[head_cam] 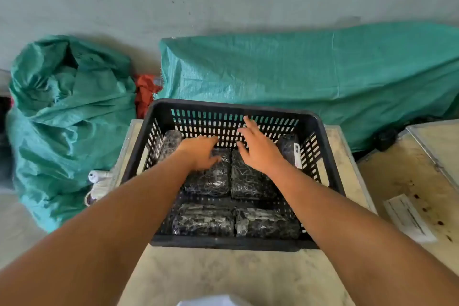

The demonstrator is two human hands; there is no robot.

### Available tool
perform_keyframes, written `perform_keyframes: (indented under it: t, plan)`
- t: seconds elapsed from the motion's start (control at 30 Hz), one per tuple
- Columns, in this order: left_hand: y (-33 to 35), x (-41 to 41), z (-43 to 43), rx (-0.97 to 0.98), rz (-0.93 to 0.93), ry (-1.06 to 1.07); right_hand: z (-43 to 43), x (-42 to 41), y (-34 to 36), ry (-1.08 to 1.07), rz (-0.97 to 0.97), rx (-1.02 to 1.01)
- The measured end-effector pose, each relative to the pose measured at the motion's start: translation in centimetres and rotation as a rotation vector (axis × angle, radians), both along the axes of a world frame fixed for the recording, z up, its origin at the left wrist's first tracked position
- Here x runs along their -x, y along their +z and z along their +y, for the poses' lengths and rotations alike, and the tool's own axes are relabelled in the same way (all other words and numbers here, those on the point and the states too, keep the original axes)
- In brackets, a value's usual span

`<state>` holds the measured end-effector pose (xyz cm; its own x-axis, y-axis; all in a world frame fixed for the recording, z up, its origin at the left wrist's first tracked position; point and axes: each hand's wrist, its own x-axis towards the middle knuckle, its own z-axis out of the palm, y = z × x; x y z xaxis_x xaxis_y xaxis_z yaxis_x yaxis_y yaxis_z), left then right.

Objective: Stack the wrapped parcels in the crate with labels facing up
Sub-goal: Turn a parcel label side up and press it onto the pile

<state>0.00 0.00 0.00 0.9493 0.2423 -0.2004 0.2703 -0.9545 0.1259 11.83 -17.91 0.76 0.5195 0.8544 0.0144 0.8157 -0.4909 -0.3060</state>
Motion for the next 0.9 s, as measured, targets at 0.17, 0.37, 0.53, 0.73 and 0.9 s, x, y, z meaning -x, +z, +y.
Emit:
perform_keyframes:
  t: [0.17,0.37,0.53,0.73,0.9]
  plan:
    - [-4.5,0.1,-0.9,0.063,0.137,-0.007,-2.2,-0.4,-4.5,-0.089,0.146,0.253]
    - [-9.1,0.8,-2.5,0.178,0.19,-0.004,-2.5,1.7,-8.7,-0.094,0.289,0.397]
    - [-11.8,2.4,-2.9,0.208,0.127,0.011,-4.3,0.4,-10.3,-0.147,0.283,0.488]
    - [-12.2,2.6,-2.6,0.232,0.122,-0.027,-3.2,0.4,-10.0,-0.181,0.249,0.626]
    - [-11.4,2.6,-2.1,0.332,0.063,-0.022,-3.1,0.1,-8.4,-0.121,0.229,0.619]
